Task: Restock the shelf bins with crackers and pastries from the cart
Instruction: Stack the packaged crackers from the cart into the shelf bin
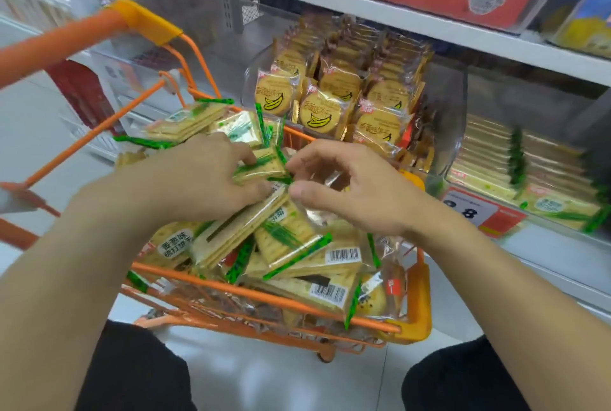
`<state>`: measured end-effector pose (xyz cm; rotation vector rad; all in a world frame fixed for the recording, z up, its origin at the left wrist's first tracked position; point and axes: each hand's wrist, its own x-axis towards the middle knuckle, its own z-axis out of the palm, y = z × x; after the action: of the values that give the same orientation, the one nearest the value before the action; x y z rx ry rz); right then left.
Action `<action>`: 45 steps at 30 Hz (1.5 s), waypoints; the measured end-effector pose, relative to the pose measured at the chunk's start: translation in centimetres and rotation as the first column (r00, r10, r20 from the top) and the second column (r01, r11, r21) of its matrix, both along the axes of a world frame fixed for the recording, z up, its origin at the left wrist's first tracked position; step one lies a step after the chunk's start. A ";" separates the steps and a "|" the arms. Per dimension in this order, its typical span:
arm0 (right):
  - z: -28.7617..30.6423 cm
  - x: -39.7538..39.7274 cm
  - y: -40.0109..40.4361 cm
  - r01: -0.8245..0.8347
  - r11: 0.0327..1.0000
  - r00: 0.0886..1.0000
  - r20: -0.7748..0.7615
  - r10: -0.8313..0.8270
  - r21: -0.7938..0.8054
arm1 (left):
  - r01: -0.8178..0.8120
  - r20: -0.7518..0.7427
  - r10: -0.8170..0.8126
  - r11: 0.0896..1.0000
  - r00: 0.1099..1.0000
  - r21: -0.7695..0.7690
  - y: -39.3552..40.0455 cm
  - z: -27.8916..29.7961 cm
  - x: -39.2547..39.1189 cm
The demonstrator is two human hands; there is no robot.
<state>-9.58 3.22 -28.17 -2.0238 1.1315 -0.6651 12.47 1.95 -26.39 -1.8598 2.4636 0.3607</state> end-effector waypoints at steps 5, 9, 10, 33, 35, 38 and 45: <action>-0.9 1.0 -0.3 -0.083 0.996 0.985 -0.148 0.087 0.035 | 0.005 -0.029 -0.004 0.999 1.000 0.035 -0.4 -0.6 0.1; -1.2 1.1 -1.3 -0.074 0.985 0.991 -0.102 0.090 0.155 | 0.009 -0.064 -0.006 0.999 0.998 0.037 -0.4 -1.0 0.4; -1.2 1.0 -1.4 -0.087 0.985 0.990 -0.100 0.103 0.150 | -0.010 -0.046 0.012 0.999 0.999 0.031 -0.4 -1.1 0.3; 0.8 -1.3 -0.3 0.111 0.777 0.513 0.634 -0.579 0.620 | -0.003 -0.577 -0.340 0.860 0.742 -0.511 0.3 -0.4 -4.6; 1.0 -1.7 -0.4 0.097 0.742 0.448 0.636 -0.628 0.664 | -0.009 -0.602 -0.353 0.858 0.716 -0.514 0.4 -0.4 -5.0; 0.8 -2.4 -0.7 0.082 0.708 0.389 0.631 -0.671 0.702 | -0.016 -0.606 -0.353 0.856 0.713 -0.517 0.3 -0.6 -5.2; 0.1 -3.3 -1.1 0.058 0.644 0.276 0.607 -0.745 0.763 | -0.306 -0.747 0.086 0.938 0.659 -0.162 0.6 -0.4 -6.1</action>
<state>-12.83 2.15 -28.12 -0.4512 0.9602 -1.2712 6.41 2.55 -26.76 -2.5027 2.8902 1.0133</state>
